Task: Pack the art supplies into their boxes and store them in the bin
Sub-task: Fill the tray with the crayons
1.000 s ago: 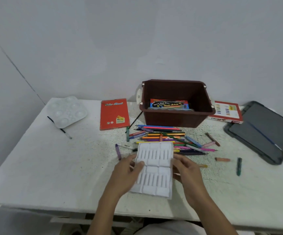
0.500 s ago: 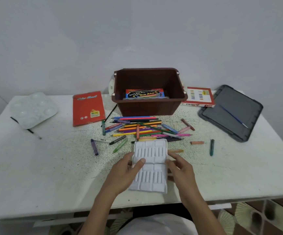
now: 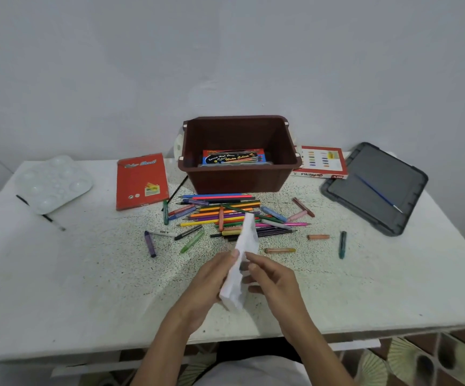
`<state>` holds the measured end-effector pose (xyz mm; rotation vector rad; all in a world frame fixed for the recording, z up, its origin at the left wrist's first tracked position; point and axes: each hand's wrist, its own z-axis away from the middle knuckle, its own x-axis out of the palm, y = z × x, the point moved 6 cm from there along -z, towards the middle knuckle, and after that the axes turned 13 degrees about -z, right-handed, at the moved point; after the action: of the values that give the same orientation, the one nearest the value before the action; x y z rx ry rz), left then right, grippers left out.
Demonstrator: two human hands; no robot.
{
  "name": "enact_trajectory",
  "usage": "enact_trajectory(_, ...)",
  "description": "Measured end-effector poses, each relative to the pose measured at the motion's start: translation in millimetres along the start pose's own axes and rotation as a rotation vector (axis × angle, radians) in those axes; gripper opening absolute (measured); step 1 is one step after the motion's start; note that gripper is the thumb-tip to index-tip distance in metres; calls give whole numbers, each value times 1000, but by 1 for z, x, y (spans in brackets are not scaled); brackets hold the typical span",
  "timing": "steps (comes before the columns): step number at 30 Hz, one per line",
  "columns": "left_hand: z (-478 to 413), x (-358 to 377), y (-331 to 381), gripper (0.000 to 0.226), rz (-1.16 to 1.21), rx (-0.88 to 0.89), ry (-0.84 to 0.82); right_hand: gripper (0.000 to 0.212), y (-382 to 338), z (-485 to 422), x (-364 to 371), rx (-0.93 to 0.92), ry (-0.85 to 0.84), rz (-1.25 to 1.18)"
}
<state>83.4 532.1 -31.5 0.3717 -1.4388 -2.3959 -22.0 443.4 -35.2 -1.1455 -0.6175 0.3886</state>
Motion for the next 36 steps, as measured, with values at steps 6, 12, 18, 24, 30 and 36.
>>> enact_trajectory(6, -9, -8, -15, 33, 23, -9, 94, 22, 8, -10, -7, -41, 28, 39)
enact_trajectory(12, -13, -17, -22, 36, -79, 0, 182, 23, 23, -26, -35, -76, 120, 452)
enact_trajectory(18, -22, -23, -29, 35, -577, 82, 315, 24, 29, -27, -39, -75, 68, 558)
enact_trajectory(24, -32, -37, -35, 30, -959, 96, 564, 25, 27, -27, -44, -112, 65, 513)
enact_trajectory(30, -40, -38, -49, 45, -979, 147, 616, 27, 28, -28, -49, -105, 31, 444)
enact_trajectory(36, -35, -38, -52, 50, -921, 430, 673, 28, 30, -32, -53, -69, 1, 403)
